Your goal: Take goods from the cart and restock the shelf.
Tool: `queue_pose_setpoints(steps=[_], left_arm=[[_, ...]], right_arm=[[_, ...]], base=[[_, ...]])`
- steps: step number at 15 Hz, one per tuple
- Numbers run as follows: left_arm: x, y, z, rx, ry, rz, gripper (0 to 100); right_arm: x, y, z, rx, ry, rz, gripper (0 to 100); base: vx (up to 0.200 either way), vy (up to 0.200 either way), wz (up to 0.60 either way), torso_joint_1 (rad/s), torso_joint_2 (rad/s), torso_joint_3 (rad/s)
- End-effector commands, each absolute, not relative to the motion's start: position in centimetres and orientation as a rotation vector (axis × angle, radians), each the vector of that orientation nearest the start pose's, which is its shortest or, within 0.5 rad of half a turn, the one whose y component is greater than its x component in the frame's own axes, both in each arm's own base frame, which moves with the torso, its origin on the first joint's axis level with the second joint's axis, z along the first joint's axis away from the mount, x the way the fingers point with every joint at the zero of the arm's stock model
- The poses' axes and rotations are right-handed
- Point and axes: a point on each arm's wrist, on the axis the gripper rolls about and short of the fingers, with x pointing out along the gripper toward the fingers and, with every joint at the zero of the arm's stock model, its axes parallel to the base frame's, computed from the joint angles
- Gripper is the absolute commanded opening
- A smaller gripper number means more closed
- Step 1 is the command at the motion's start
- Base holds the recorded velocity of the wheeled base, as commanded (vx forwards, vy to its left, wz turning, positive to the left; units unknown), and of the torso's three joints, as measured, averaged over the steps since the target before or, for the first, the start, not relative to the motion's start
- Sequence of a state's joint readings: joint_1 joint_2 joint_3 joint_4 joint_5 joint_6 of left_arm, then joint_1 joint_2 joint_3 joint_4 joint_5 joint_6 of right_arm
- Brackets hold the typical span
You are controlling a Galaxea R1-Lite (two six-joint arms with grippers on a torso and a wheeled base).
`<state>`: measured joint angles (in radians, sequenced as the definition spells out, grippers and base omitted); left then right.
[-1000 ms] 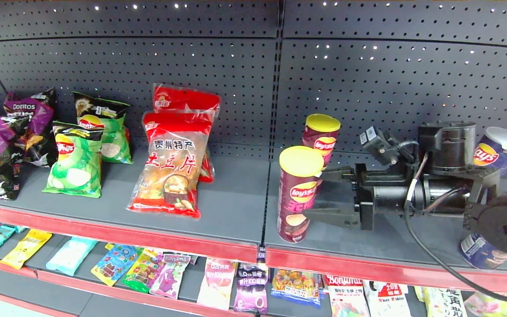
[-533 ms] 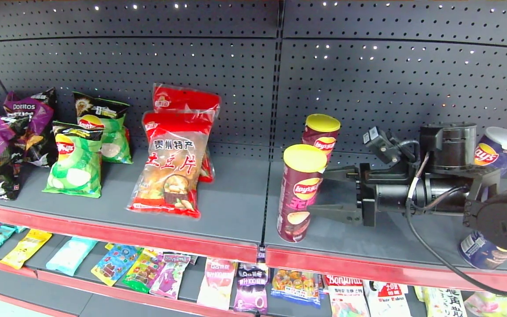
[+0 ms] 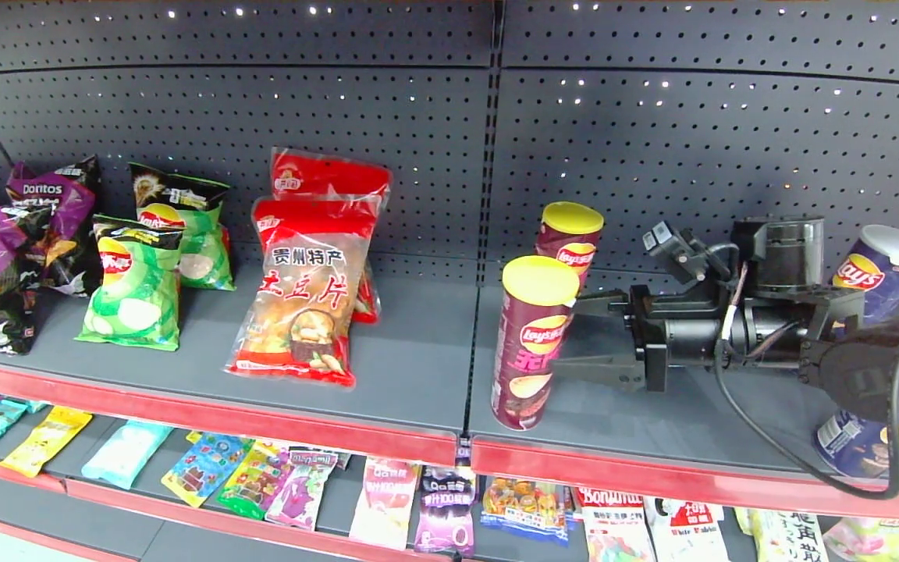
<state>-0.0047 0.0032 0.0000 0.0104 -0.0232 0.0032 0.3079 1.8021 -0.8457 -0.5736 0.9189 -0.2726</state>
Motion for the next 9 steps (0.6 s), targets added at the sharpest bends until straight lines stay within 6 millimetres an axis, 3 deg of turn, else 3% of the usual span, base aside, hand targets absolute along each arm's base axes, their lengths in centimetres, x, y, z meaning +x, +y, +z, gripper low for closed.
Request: queue_pose_setpoints(steps=[1,9], left_arm=[[-2.2,0.0,7.4,0.003,0.015,-0.028,100],[-2.2,0.0,7.4,0.004,0.015,-0.028,100]], right_arm=[[30.1,11.5,15.4,-0.107,0.233,1.256,100],[31.7,12.6,15.3,-0.11,0.203,1.315,100]], base=[[0.0,0.0,0.0,0.0,0.0,0.0],[0.0,0.0,0.0,0.0,0.0,0.0]])
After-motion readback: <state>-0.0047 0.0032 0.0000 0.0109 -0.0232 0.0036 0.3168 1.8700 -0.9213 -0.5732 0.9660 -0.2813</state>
